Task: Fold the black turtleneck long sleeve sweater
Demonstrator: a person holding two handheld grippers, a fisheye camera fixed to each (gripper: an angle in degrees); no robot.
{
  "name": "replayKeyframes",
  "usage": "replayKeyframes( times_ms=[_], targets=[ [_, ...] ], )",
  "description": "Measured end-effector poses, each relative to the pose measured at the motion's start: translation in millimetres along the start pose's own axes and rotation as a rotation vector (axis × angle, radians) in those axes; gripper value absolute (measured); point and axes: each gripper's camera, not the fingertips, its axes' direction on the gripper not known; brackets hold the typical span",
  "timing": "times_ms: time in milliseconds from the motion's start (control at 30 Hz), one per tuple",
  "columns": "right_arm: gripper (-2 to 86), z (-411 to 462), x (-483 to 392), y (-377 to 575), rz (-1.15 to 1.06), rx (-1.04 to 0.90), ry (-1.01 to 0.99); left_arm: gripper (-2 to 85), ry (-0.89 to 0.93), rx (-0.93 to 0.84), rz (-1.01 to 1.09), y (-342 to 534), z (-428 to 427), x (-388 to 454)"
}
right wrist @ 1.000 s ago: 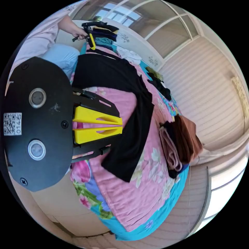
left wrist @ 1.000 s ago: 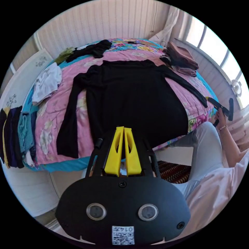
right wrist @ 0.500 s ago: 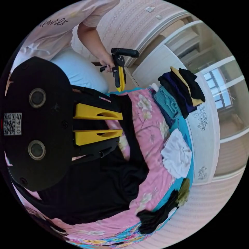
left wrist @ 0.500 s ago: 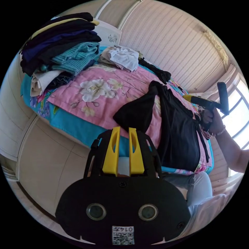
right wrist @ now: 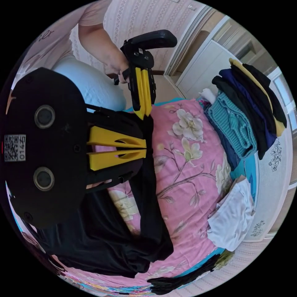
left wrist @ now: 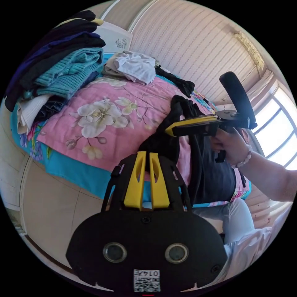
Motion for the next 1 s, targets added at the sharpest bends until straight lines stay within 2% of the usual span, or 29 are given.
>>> replayKeyframes(
  times_ms=[67, 133, 233, 333, 433, 567, 633, 767, 867, 900, 1000],
  targets=[
    [-0.8, -21, -2, 1, -0.021, 0.036, 0.017, -0.3, 0.053, 0.037, 0.038, -2, -17, 3],
    [-0.9, -55, 1, 17, -0.01, 0.107, 0.012, 0.1, 0.151, 0.07, 0.171, -1, -36, 17],
    [-0.9, -85, 14, 56, 0.071, 0.165, 0.067, 1.8, 0.307, 0.015, 0.31, 7, -40, 37],
    [-0.8, -78, 34, 91, 0.19, 0.101, 0.072, 3.8, 0.28, -0.126, 0.368, 15, -29, 48],
    [-0.2, -60, 39, 102, 0.246, -0.004, 0.034, 4.6, 0.284, -0.15, 0.345, 15, -38, 40],
    [1.7, -57, 22, 76, 0.193, 0.042, -0.039, 4.9, 0.204, -0.132, 0.271, 7, -57, 13],
    [5.7, -50, 5, 45, 0.123, 0.058, -0.075, 5.0, 0.118, -0.156, 0.193, 1, -50, -11],
    [9.9, -33, -3, 11, 0.152, 0.082, 0.0, 7.6, 0.233, -0.228, 0.179, -15, -22, -25],
    [7.3, -8, 13, -5, 0.239, -0.039, -0.029, 7.5, 0.175, -0.346, 0.196, -32, 3, -22],
    [5.5, -7, 19, -7, 0.278, -0.027, -0.065, 6.7, 0.15, -0.405, 0.202, -37, 13, -21],
    [2.2, -20, 24, -10, 0.278, 0.079, -0.147, 2.9, 0.187, -0.403, 0.227, -47, 14, -26]
  ],
)
